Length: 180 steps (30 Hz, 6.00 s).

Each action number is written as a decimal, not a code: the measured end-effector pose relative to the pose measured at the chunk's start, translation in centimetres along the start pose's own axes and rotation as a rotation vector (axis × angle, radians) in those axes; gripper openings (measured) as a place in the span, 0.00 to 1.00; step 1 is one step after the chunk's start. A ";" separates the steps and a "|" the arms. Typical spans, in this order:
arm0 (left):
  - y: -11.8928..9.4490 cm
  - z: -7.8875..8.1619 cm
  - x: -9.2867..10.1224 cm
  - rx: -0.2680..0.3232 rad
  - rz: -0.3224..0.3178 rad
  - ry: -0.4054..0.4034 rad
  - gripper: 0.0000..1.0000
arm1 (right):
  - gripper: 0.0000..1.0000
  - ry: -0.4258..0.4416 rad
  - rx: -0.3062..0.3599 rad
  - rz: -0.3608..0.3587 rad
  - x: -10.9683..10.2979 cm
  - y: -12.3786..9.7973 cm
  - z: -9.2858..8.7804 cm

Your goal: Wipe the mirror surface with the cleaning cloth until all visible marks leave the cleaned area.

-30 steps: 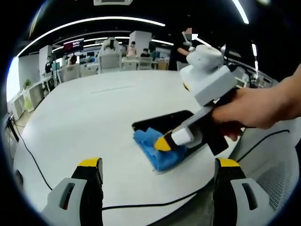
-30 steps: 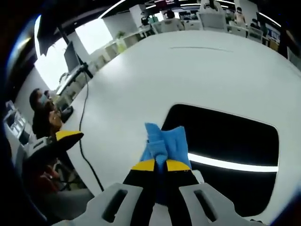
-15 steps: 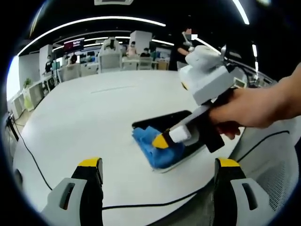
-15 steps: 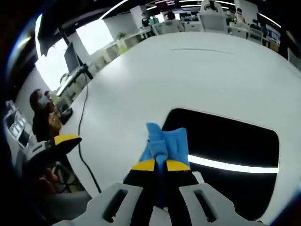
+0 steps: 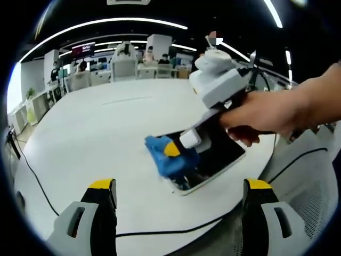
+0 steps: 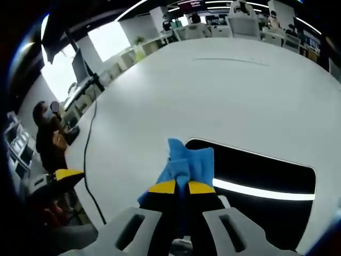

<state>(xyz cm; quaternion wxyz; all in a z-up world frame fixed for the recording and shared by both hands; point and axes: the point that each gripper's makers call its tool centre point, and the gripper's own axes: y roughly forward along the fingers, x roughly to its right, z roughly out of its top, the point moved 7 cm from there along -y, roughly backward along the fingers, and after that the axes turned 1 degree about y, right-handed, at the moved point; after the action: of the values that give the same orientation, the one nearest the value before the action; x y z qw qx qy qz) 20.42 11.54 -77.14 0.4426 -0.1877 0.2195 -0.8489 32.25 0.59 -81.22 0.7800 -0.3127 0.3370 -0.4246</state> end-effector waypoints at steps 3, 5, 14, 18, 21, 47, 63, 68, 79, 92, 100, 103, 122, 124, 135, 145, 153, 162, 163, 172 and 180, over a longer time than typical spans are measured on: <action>0.0 0.0 0.0 -0.001 -0.001 -0.002 0.99 | 0.01 -0.005 0.000 -0.001 0.3 0.2 0.4; 0.0 0.0 0.0 0.000 -0.001 -0.003 0.99 | 0.01 -0.018 -0.002 0.002 0.4 0.4 0.7; 0.0 0.0 -0.1 -0.001 0.003 -0.007 0.99 | 0.01 -0.032 -0.015 0.020 1.4 1.2 2.3; 0.0 0.0 -0.1 0.000 0.003 -0.010 0.99 | 0.01 -0.046 -0.021 0.023 1.6 1.6 2.9; 0.0 0.0 -0.1 -0.001 0.003 -0.011 0.99 | 0.01 -0.087 -0.021 0.023 1.7 1.9 3.3; 0.0 0.0 -0.2 -0.002 0.012 -0.015 0.99 | 0.01 -0.161 0.030 0.040 2.3 2.1 3.6; 0.0 -0.1 -0.1 -0.009 0.010 -0.008 0.99 | 0.01 -0.161 0.021 0.030 3.6 1.4 3.2; 0.0 -0.1 0.0 -0.011 0.007 -0.007 0.99 | 0.01 -0.160 0.018 0.026 4.0 1.2 3.1; 0.2 -0.2 0.1 -0.021 0.001 0.001 0.99 | 0.01 -0.163 0.016 0.013 5.0 0.5 2.7; 0.2 -0.2 0.1 -0.024 0.000 0.008 0.99 | 0.01 -0.176 0.028 -0.041 4.4 0.3 2.2; 0.3 -0.3 0.1 -0.029 -0.001 0.016 0.99 | 0.01 -0.135 0.033 -0.034 3.9 -0.8 0.5; 0.3 -0.3 0.1 -0.030 -0.003 0.019 0.99 | 0.01 -0.127 0.034 -0.033 3.6 -1.1 -0.1; 0.0 0.2 -0.1 0.010 0.018 0.022 0.99 | 0.01 -0.100 0.028 -0.011 2.0 -3.0 -3.4; -0.1 0.3 -0.2 0.012 0.022 0.020 0.99 | 0.01 -0.096 0.028 -0.008 2.0 -3.1 -3.6; -0.1 0.2 -0.3 0.009 0.034 0.020 0.99 | 0.01 -0.094 0.036 0.020 1.5 -4.2 -5.3; 0.0 0.2 -0.3 0.009 0.032 0.014 0.99 | 0.01 -0.046 0.026 0.041 0.9 -4.7 -6.3; 0.0 0.1 -0.4 0.006 0.030 0.013 0.99 | 0.01 -0.065 0.010 0.064 0.1 -5.3 -7.2; 0.0 0.0 -0.2 -0.009 0.020 0.024 0.99 | 0.01 -0.058 -0.003 0.085 0.1 -5.5 -7.4; 0.0 0.0 -0.2 -0.010 0.020 0.024 0.99 | 0.01 -0.059 -0.004 0.086 0.1 -5.5 -7.5; 0.1 0.0 -0.1 -0.017 0.014 0.030 0.99 | 0.01 -0.068 -0.014 0.095 0.1 -5.6 -7.6; 0.1 -0.1 -0.1 -0.020 0.014 0.029 0.99 | 0.01 -0.054 -0.023 0.098 0.8 -6.0 -7.8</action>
<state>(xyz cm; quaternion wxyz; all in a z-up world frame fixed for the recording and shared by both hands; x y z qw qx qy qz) 20.51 11.57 -77.27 0.4434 -0.1782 0.2354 -0.8463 23.72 -4.34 -81.26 0.8051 -0.3161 0.3354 -0.3734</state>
